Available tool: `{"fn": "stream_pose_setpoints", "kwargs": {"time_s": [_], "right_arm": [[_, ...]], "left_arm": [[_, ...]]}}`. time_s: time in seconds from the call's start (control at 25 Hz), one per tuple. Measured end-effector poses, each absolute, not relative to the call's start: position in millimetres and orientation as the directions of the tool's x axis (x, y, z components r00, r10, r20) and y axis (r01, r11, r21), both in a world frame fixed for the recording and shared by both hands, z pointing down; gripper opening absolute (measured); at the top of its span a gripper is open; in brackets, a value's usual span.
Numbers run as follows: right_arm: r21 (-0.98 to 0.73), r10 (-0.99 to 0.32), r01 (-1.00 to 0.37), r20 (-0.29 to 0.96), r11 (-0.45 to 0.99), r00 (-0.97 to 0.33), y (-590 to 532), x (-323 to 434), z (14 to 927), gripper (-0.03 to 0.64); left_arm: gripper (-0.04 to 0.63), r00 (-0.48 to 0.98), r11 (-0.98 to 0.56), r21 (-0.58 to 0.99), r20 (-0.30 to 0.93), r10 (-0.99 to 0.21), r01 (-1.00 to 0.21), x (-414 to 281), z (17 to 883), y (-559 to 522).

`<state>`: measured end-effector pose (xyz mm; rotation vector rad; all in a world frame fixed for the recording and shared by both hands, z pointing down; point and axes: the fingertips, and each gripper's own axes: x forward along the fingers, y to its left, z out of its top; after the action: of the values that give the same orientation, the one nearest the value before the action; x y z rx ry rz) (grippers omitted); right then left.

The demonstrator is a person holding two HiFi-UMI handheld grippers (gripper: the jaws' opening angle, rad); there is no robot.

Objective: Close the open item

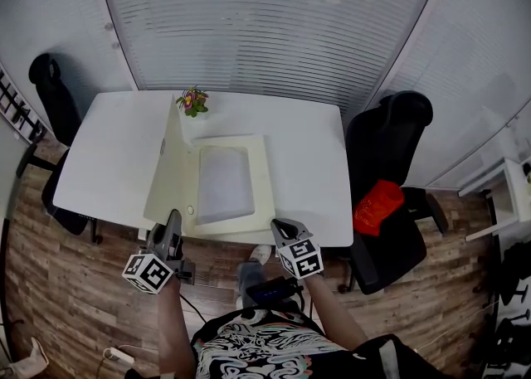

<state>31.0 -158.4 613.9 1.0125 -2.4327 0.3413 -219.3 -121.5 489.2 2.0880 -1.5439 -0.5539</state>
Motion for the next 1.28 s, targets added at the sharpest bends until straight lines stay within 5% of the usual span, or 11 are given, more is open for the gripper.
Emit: {"fn": "stream_pose_setpoints", "kwargs": {"time_s": [1.28], "right_arm": [[-0.071,-0.569,-0.696,0.521,0.715,-0.637,-159.0,27.3,614.9,0.003]], "left_arm": [[0.058,0.493,-0.397,0.541,0.038,-0.869,-0.742,-153.8,498.8,-137.5]]}}
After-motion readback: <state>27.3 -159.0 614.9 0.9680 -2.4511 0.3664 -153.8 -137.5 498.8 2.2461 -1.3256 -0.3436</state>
